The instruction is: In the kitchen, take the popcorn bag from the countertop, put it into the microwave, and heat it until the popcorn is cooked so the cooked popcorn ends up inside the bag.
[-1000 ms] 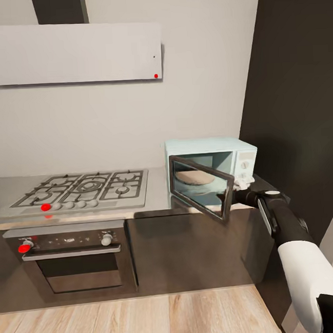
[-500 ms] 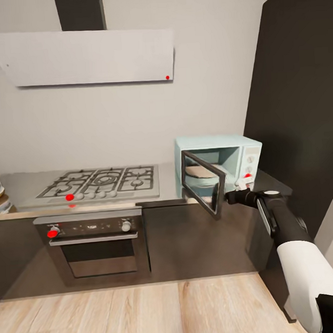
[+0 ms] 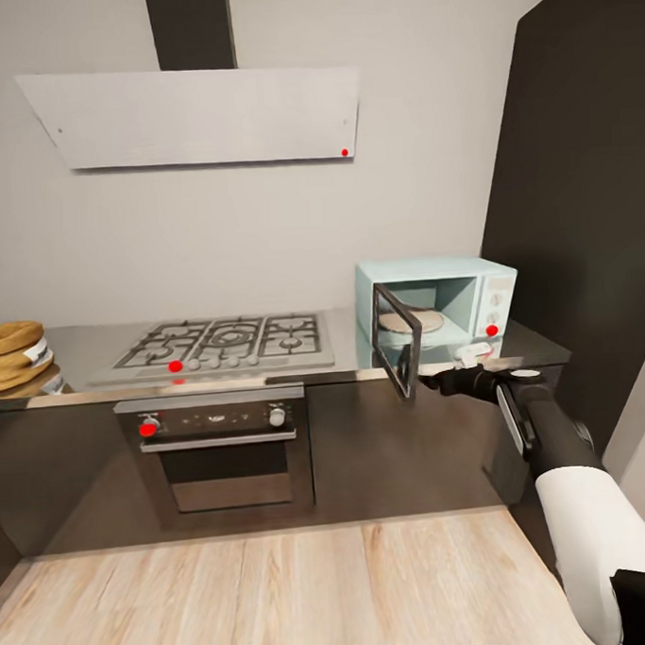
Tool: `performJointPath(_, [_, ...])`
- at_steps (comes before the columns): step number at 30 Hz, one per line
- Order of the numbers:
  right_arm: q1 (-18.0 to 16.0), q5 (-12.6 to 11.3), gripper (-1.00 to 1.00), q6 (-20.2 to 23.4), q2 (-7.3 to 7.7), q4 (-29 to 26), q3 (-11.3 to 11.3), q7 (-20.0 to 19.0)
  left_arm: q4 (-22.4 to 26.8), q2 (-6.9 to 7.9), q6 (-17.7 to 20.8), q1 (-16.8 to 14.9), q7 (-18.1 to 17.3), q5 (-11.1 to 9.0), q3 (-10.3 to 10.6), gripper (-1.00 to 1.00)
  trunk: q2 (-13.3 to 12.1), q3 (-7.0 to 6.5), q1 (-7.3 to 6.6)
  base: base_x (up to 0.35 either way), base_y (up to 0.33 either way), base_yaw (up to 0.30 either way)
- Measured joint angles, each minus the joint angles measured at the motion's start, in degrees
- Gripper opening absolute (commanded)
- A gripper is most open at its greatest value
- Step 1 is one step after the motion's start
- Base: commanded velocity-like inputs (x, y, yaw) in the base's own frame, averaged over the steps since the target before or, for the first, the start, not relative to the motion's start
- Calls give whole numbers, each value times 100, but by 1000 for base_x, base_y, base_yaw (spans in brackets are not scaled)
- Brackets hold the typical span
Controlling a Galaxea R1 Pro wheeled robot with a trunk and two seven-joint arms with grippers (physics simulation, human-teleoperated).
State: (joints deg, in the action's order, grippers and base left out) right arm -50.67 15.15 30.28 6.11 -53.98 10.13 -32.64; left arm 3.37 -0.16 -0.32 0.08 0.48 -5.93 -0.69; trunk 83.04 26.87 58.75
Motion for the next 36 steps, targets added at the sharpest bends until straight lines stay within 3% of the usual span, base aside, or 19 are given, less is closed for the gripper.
performJointPath(10, [0,-6,100,2,7,21,27,31,0,8,0,0,0,-1,0,100,0,0,-2,-103,116,0])
performJointPath(15, [0,-2,100,-25,54,159,43,392,0,8,0,0,0,-1,0,100,0,0,-2,-1,1,0])
performJointPath(20, [0,33,100,-294,95,1462,29,1230,0,8,0,0,0,-1,0,100,0,0,-2,0,0,0])
performJointPath(24, [2,184,100,-1088,47,3191,-36,1796,0,8,0,0,0,-8,0,100,0,2,-2,0,0,0])
performJointPath(30, [31,240,100,-2200,26,5295,-49,2020,0,8,0,0,0,-11,-2,100,1,1,-2,0,0,0])
performJointPath(31, [125,239,100,-2293,23,5401,-49,2052,0,8,0,0,0,-11,-4,100,1,1,-2,0,0,0])
performJointPath(34, [1023,263,100,-2446,15,5536,-54,2117,1,8,0,0,0,-12,-7,100,1,1,-2,0,0,0])
performJointPath(35, [1510,268,100,-2513,7,5553,-38,2158,-1,10,-1,0,0,-16,-7,100,1,-1,-2,0,0,0])
performJointPath(36, [2228,246,100,-2610,6,5565,-52,2201,1,13,0,0,0,-18,-8,100,1,1,-2,0,0,0])
